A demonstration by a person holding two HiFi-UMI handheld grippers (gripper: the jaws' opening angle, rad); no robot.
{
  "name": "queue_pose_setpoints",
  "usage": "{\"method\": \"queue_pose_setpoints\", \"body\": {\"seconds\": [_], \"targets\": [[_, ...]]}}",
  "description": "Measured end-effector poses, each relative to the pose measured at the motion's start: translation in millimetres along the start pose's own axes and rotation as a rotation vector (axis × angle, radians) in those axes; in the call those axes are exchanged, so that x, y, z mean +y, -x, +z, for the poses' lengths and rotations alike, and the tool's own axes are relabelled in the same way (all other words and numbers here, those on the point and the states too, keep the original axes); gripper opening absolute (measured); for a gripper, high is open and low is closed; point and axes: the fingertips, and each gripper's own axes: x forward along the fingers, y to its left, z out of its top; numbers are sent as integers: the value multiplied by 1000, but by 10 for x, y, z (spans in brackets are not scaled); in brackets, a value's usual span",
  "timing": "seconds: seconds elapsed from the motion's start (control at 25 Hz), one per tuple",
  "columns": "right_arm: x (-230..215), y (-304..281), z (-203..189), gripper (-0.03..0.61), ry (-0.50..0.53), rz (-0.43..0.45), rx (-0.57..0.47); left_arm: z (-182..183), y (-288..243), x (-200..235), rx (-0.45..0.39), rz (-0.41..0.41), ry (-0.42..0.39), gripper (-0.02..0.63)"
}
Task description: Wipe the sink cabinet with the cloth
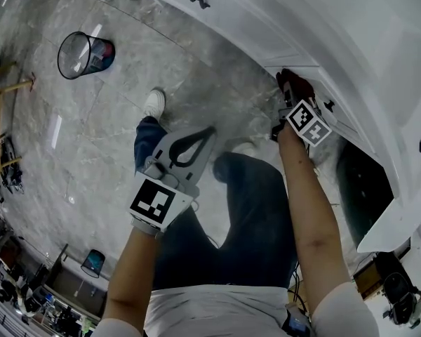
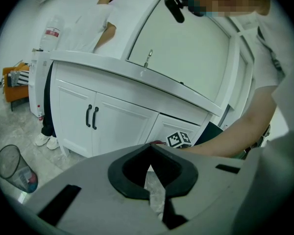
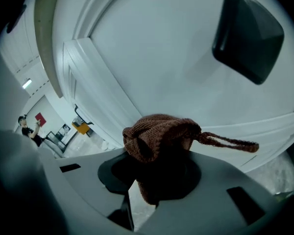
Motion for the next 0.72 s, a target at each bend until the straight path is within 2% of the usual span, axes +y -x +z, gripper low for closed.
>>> {"method": "queue_pose_setpoints", "body": {"seconds": [0.36, 0.72], "targets": [[-246, 138, -13, 97, -7, 24, 11, -50, -107, -130, 21, -22, -12, 11], [-980, 545, -79, 95, 1, -44, 19, -133, -366, -456, 45, -83, -31, 11]]}}
